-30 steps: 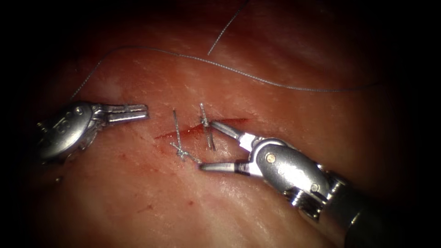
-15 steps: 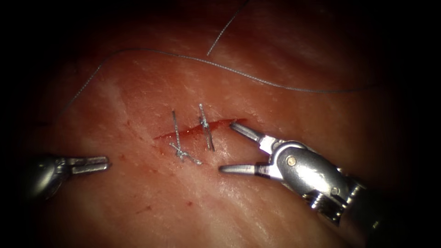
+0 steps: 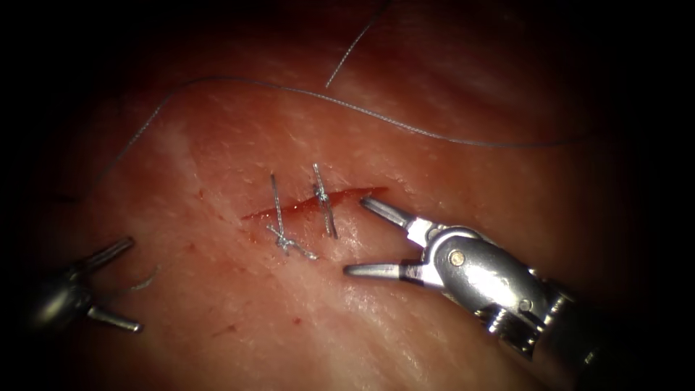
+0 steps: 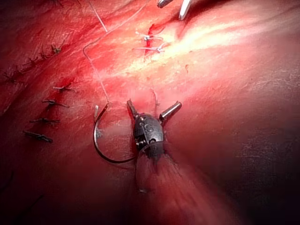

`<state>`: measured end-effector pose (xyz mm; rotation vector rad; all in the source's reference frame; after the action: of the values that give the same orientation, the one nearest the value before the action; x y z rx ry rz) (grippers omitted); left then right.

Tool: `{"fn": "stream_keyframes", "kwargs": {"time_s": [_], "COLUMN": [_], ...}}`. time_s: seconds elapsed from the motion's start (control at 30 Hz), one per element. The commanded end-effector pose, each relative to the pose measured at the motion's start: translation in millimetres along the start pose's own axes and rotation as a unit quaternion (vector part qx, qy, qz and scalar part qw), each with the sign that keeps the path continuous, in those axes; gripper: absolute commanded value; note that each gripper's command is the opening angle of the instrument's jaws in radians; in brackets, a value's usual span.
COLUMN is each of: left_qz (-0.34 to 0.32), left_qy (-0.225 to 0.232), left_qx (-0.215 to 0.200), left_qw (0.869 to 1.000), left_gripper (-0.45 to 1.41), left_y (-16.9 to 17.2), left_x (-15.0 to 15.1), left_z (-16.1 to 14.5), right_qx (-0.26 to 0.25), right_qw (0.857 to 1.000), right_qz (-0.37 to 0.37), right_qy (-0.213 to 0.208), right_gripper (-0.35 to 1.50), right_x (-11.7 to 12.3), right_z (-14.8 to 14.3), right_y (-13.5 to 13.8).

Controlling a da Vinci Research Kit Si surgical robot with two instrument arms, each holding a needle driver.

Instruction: Wound Closure

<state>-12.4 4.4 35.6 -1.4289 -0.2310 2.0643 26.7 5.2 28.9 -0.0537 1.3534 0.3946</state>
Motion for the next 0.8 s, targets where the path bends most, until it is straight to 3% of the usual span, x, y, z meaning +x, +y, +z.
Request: {"fn": "stream_keyframes", "kwargs": {"time_s": [0.03, 0.3, 0.4, 0.5, 0.8], "left_qz": [-0.005, 0.002, 0.002, 0.000, 0.006], "left_qy": [-0.010, -0.127, -0.148, -0.153, -0.080], "left_qx": [0.004, 0.006, 0.005, 0.004, -0.040], "left_qw": [1.000, 0.992, 0.989, 0.988, 0.996], "left_gripper": [1.21, 1.23, 1.23, 1.23, 1.20], "left_y": [-0.4, -0.1, 0.3, 1.0, 3.7], "left_x": [-0.9, -1.3, -0.3, 2.0, 10.5], "left_z": [0.5, -3.8, -5.6, -6.9, -8.4], "right_qx": [0.001, 0.001, 0.001, 0.001, 0.002], "right_qw": [1.000, 1.000, 1.000, 1.000, 1.000], "right_qz": [-0.001, -0.001, -0.001, -0.001, -0.001], "right_qy": [0.001, 0.000, 0.000, 0.000, -0.002], "right_gripper": [1.45, 1.45, 1.45, 1.45, 1.45], "right_x": [0.0, 0.1, 0.1, 0.1, 0.0], "right_z": [0.7, 0.7, 0.7, 0.8, 0.7], "right_y": [0.2, 0.1, 0.1, 0.1, 0.1]}}
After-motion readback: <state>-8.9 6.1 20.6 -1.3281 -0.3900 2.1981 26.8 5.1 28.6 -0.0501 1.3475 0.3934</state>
